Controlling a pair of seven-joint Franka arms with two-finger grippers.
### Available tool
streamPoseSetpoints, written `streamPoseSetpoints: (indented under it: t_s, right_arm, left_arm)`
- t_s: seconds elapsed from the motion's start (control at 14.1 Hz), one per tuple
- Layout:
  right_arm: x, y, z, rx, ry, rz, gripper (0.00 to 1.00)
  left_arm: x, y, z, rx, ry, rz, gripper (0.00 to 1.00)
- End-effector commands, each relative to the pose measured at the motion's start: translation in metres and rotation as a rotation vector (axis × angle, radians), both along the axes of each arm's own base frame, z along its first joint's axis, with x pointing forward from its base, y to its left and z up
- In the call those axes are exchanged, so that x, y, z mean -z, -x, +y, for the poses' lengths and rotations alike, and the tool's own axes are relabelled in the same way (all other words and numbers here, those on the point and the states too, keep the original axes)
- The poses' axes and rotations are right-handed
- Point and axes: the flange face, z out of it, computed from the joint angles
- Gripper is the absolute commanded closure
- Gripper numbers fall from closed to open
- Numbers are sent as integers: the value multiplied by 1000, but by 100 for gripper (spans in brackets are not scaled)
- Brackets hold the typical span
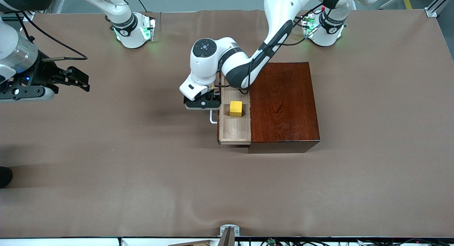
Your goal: Open drawer, take yellow block, close drawer
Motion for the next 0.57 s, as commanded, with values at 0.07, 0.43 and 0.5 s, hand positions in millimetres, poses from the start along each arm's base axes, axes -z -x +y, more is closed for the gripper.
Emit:
streamPoseSetpoints:
  t_s: [0.07, 0.43, 0.5]
  right_arm:
    - [-3, 0, -4, 21, 0, 2, 0]
    - [-3, 0, -5, 22, 0, 2, 0]
    - [-3, 0, -5, 22, 0, 2, 0]
  left_arm:
    - [-16, 13, -28, -26, 158, -5, 0]
    - [-29, 8, -24, -34, 161, -17, 0]
    - [-40, 5, -21, -42, 165, -23, 0]
